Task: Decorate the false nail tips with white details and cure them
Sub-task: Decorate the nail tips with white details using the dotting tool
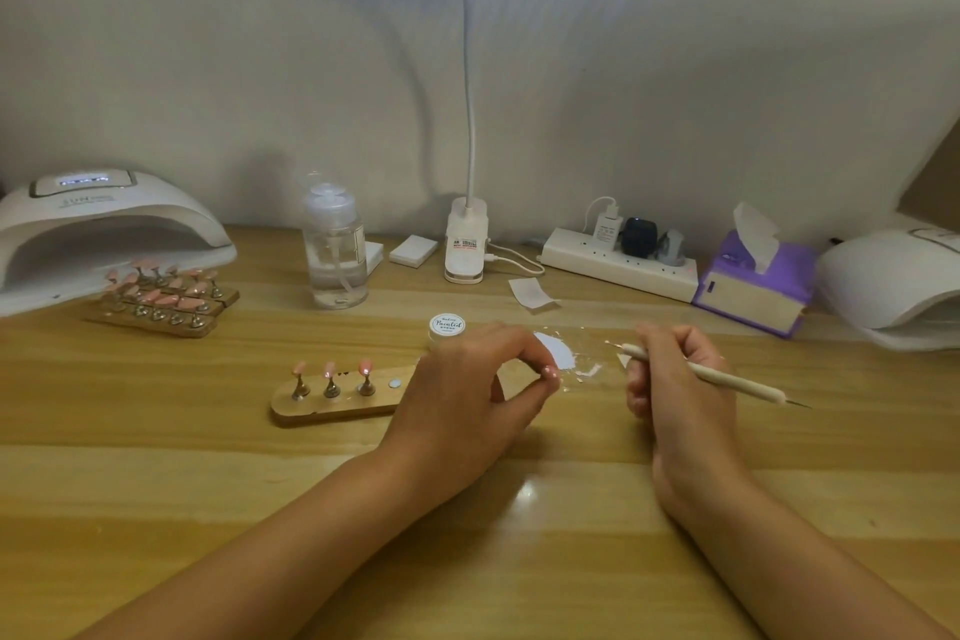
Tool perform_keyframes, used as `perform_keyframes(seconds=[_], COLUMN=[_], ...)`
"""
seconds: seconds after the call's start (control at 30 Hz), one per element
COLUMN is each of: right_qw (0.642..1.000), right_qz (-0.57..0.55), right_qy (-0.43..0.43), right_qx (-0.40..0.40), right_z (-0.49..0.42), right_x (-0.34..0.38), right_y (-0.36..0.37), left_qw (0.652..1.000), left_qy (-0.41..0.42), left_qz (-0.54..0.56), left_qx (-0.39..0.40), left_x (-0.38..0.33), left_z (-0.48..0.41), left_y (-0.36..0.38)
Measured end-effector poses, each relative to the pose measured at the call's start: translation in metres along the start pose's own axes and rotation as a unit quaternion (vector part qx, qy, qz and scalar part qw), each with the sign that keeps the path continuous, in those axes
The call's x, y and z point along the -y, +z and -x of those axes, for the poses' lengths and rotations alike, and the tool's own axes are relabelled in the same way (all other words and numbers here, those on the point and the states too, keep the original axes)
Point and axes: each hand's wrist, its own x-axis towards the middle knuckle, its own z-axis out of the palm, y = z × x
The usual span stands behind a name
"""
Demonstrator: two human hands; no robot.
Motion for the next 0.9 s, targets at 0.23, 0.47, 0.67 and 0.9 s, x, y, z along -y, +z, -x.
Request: perform_keyframes(seconds=[0.23,0.47,0.67,0.9], right_qw=[0.999,0.997,0.996,0.995], right_qz=[0.026,0.051,0.058,0.064], right_qy=[-0.009,-0.023,-0.032,-0.036], right_qx=[0.033,0.044,0.051,0.068], right_z=[0.001,0.000,0.000,0.001], right_x=[-0.003,-0.006,-0.008,-0.008], right_y=[0.000,0.000,0.001,0.000], left_qw=[0.996,0.972,0.937,0.914], left_qy=[-0.020,-0.138,-0.213,-0.239], left_qz=[0.015,-0.010,-0.096,-0.131], left_qx=[0.082,0.190,0.260,0.301], left_x=[-0.015,0.008,0.028,0.045], left_z=[-0.026,-0.046,-0.040,-0.035], left_y=[-0.044,-0.122,-0.118,-0.110])
